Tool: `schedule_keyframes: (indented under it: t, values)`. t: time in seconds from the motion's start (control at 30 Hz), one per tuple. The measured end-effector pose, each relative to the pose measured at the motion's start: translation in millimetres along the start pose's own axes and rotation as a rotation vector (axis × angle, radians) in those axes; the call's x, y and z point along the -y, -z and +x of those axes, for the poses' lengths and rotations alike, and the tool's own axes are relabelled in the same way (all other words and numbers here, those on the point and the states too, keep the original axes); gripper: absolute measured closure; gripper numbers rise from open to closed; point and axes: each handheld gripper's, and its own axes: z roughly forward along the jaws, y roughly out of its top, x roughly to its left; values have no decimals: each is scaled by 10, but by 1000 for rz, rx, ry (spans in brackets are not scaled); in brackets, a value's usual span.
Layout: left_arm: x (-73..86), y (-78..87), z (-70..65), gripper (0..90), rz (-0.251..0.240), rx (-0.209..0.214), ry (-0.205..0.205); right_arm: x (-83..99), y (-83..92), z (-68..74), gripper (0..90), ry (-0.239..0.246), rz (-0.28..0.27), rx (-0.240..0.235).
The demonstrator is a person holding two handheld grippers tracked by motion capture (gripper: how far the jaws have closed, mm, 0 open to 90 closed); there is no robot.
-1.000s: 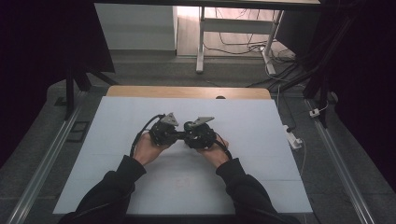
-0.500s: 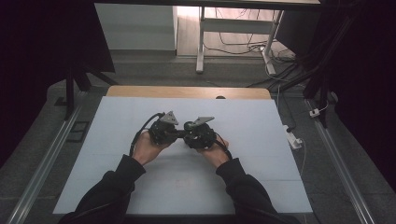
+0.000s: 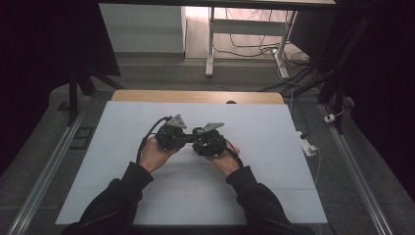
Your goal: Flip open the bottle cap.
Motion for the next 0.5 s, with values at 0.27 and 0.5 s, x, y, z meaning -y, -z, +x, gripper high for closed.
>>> schedule_keyframes:
  t: [0.27, 0.5]
  values:
    - [-30, 30, 54, 889, -4, -17, 15, 1, -2, -2, 524, -7, -3, -3]
    - [-71, 63, 121, 889, -21, -39, 32, 5, -2, -5, 524, -6, -4, -6]
